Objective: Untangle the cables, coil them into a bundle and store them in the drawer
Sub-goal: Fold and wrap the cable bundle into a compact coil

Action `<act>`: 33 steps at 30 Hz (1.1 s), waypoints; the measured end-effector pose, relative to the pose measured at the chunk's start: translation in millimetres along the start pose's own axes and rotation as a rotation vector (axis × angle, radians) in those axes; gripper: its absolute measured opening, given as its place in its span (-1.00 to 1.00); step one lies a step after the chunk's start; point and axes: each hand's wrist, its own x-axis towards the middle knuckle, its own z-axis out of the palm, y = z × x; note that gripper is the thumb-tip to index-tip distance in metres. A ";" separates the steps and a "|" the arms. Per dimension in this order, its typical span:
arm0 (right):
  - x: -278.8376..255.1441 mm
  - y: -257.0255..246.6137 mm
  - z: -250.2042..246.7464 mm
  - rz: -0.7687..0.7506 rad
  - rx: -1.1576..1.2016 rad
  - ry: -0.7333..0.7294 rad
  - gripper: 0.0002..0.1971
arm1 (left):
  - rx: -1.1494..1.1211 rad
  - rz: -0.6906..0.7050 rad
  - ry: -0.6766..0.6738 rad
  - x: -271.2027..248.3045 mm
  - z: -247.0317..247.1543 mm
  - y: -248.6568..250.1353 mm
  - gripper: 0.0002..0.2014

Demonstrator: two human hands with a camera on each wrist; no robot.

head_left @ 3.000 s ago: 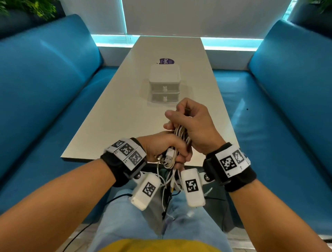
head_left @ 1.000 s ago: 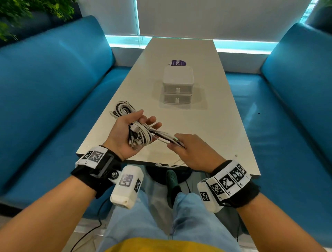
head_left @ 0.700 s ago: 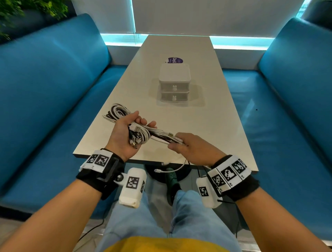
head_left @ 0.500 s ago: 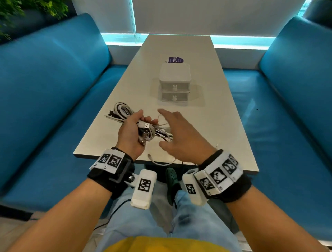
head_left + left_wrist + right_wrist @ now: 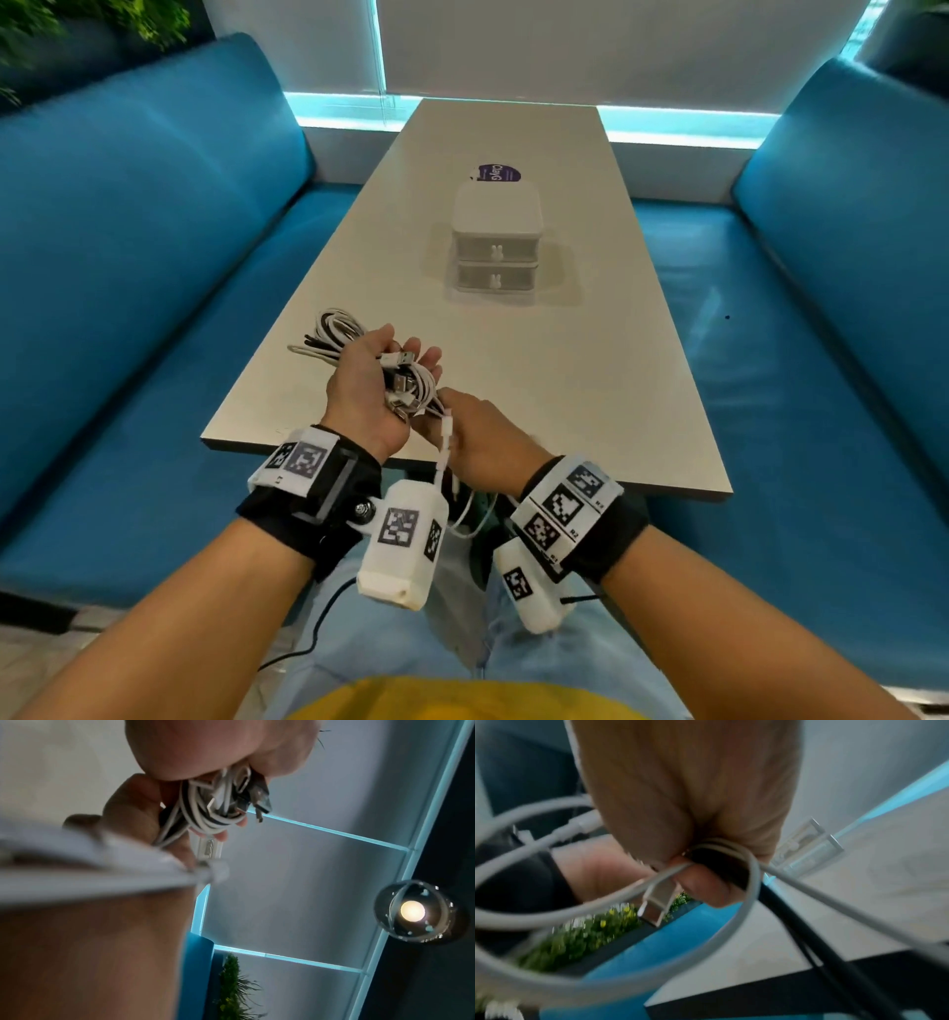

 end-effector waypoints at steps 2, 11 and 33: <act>-2.7 -3.1 -5.8 0.048 0.073 -0.043 -0.78 | 0.044 0.052 0.043 1.2 1.3 -1.1 -0.72; -15.6 -17.1 -40.3 0.079 -0.211 -0.098 -0.80 | 0.532 0.403 0.140 -4.1 11.1 1.3 -0.68; -19.3 -3.6 -68.7 0.088 0.364 -0.107 -0.79 | 0.887 -0.144 -0.335 -1.0 -18.1 19.3 -0.74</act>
